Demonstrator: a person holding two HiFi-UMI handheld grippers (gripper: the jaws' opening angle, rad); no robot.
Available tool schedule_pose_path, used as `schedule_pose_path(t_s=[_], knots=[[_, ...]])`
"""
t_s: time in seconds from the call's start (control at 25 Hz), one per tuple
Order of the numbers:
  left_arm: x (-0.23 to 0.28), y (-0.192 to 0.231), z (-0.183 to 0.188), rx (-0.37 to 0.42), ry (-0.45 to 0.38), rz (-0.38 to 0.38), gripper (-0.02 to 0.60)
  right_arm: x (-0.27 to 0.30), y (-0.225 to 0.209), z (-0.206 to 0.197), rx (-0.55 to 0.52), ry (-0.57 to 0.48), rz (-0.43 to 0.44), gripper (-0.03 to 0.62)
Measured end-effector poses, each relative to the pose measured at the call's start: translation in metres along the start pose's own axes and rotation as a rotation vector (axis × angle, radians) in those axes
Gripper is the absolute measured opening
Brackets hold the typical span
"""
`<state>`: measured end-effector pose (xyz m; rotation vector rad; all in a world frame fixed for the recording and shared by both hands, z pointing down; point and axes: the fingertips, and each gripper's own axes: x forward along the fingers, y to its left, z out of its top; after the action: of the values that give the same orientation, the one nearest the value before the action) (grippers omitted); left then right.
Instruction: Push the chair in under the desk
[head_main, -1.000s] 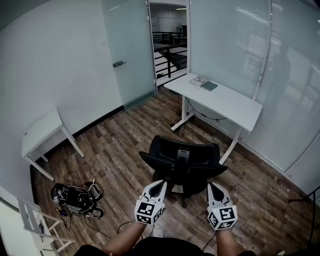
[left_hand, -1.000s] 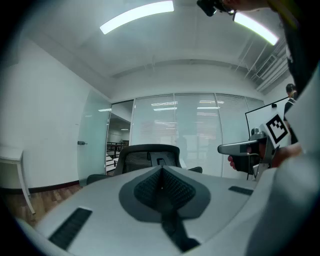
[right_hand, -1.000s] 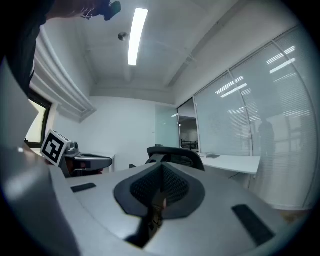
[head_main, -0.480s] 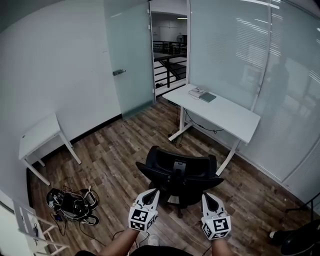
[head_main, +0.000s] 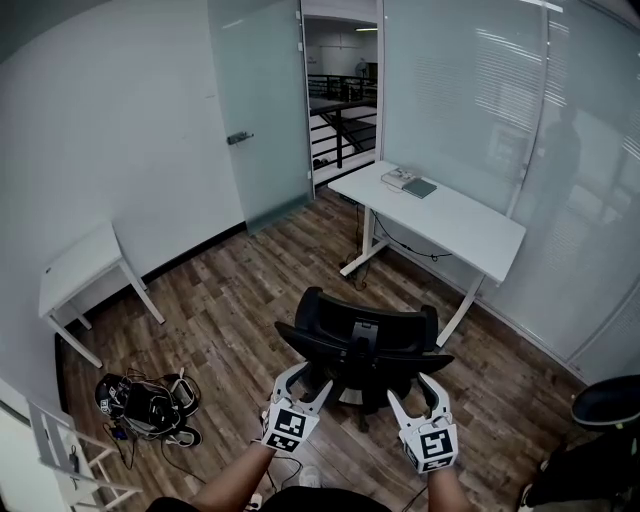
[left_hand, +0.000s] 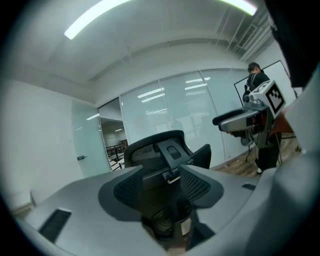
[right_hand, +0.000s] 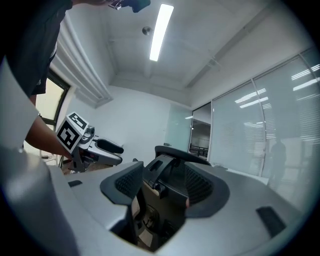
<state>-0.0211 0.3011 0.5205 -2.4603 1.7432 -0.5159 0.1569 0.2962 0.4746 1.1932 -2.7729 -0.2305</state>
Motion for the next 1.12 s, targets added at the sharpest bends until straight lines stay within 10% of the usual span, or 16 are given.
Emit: schedule_pose_path(t_s=[0.16,0.64,1.12], knots=[[0.008,-0.004,-0.009,0.167,0.07,-0.036,0.362,0.011,0.014,-0.016,-0.097,0.108,0.074,0.341],[0.06,0.024,-0.039,0.766,0.263,-0.049,0.425,0.051,0.026,-0.11,-0.556,0.427,0.168,0.539],[0.126,0.043,-0.067,1.001,0.374,-0.146,0.43,0.109,-0.024,-0.144,-0.843,0.643,0.182,0.588]])
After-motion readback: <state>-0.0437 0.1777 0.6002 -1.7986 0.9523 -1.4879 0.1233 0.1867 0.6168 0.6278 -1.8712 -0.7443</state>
